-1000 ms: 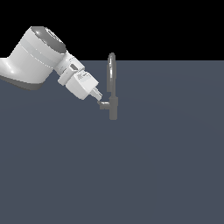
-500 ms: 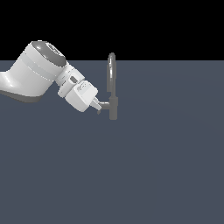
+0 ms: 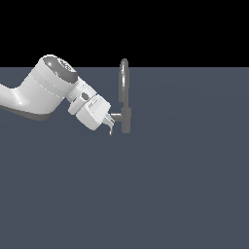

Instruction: Turn on the faucet by rotating a designated handle.

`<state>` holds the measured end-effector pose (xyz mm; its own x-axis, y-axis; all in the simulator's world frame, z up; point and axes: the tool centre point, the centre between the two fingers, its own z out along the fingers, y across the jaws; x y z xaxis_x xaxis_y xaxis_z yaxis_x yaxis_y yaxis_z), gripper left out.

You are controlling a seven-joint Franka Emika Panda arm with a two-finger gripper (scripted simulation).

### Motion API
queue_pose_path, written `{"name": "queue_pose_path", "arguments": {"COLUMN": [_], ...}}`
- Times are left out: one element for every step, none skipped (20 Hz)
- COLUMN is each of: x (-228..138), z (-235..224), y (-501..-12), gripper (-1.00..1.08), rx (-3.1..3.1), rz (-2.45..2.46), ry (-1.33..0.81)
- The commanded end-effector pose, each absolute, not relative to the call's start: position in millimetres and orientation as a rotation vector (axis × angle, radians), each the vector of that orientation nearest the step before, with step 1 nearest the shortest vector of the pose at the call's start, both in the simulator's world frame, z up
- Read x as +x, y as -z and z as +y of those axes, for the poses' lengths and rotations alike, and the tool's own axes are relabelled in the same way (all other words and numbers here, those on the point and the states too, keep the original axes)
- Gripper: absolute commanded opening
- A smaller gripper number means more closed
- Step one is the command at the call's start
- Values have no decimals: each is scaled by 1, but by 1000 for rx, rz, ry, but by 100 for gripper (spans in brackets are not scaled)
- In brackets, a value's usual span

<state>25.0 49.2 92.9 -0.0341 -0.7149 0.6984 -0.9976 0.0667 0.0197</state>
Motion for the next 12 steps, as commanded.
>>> {"name": "queue_pose_path", "arguments": {"x": [18,19,19,23,25,27,29,31,33,35,37,39], "z": [52,52,52,44,44,44,44,45,45,45,45,46], "y": [-58,-52,-52,-87,-84,-80,-77,-74,-70,-67,-64,-60], "gripper": [-100,-100,-100,-100,-100,-100,-100,-100,-100,-100,-100,-100], "rx": [1706,1706,1706,1690,1691,1692,1693,1693,1694,1695,1696,1697], "rz": [-1771,-1768,-1768,-1848,-1844,-1839,-1835,-1831,-1826,-1822,-1818,-1814], "ry": [-651,-651,-651,-643,-644,-644,-645,-645,-645,-646,-646,-647]}}
